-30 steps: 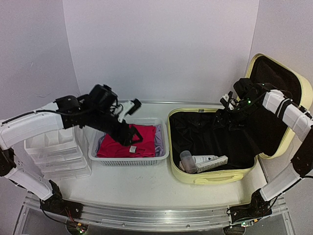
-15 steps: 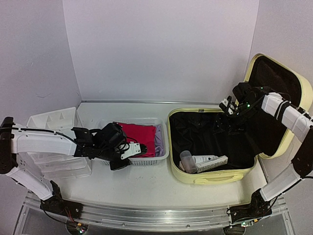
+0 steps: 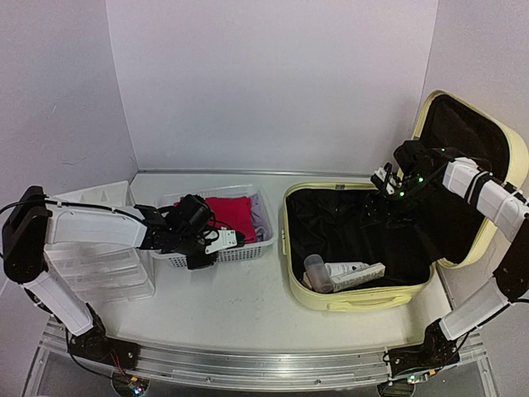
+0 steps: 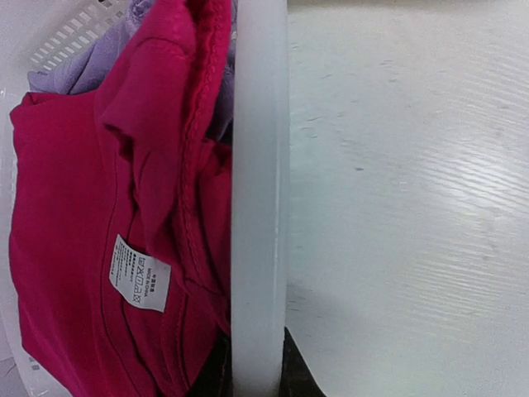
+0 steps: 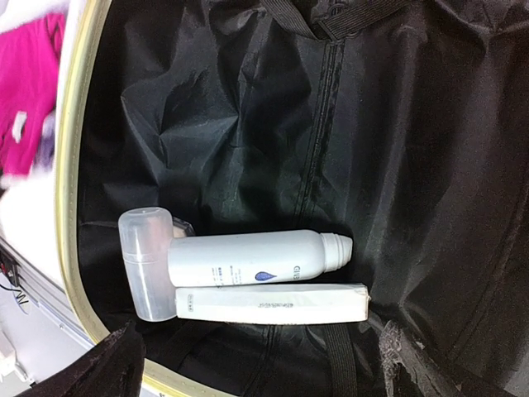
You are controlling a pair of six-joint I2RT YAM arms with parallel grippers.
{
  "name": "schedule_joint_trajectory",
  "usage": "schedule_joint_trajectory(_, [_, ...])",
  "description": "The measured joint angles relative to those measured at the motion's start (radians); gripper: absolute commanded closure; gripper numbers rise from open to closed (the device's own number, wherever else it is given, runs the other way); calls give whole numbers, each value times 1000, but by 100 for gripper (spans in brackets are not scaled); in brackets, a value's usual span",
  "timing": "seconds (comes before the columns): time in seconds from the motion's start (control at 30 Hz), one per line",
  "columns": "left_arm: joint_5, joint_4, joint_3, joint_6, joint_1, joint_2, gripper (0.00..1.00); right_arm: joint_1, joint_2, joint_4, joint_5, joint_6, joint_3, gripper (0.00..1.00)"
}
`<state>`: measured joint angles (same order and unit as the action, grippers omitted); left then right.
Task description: Open, take out, and arrange the luggage
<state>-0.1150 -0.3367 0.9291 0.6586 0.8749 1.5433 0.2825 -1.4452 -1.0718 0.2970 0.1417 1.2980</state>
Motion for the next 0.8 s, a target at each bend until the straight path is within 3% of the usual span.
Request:
schedule_joint_trajectory(0.47, [10,193,323,359,-317,352,88,0,0,3,1,4,0,2])
schedule_joint_trajectory(0.53, [24,217,379,407,-357,403,81,0,4,3,2,7,0,2])
schedule_joint_trajectory(0.63, [16,230,412,445,-403,434,56,0,18,3,6,12,-1,2])
schedule_joint_trajectory(0.8, [7,189,391,392,-419,376,28,0,37,2,10,13,-7,2])
